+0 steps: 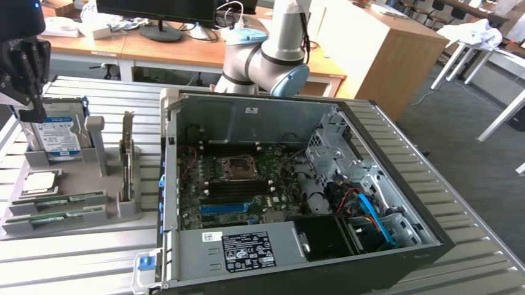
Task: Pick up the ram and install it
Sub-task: 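Pick up the ram and move it above insertion slot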
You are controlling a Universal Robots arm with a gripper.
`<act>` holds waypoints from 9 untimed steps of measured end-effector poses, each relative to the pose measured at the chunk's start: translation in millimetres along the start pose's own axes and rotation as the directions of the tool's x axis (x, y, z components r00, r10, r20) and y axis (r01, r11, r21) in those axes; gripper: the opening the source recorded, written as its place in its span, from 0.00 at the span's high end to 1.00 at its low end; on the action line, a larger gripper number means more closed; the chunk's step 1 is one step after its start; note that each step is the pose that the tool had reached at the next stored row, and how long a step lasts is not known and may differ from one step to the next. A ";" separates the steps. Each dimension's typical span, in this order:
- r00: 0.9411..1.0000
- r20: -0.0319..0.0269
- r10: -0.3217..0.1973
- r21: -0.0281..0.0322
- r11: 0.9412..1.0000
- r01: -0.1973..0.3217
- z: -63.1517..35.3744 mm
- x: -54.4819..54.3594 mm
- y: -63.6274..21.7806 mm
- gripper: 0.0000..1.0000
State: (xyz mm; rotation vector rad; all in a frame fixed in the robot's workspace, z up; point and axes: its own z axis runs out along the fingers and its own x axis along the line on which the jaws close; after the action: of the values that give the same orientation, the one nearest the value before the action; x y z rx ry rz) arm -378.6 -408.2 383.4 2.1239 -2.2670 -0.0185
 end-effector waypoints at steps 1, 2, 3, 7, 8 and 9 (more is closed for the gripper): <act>1.000 0.000 -0.014 0.000 1.000 0.014 0.0 0.0 0.0 0.90; 1.000 -0.001 -0.028 0.001 1.000 0.028 0.1 0.0 0.0 0.90; 0.999 -0.001 -0.042 0.001 0.999 0.042 0.1 0.0 0.0 0.90; 0.996 -0.003 -0.085 0.001 0.996 0.085 0.1 0.0 0.0 0.90; 0.996 -0.003 -0.087 0.001 0.996 0.087 0.1 0.0 0.0 0.90; 0.996 -0.003 -0.087 0.001 0.996 0.087 0.1 0.0 0.0 0.90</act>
State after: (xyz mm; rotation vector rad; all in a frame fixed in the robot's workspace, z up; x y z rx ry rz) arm -378.6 -408.2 383.3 2.2205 -2.1719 -0.0161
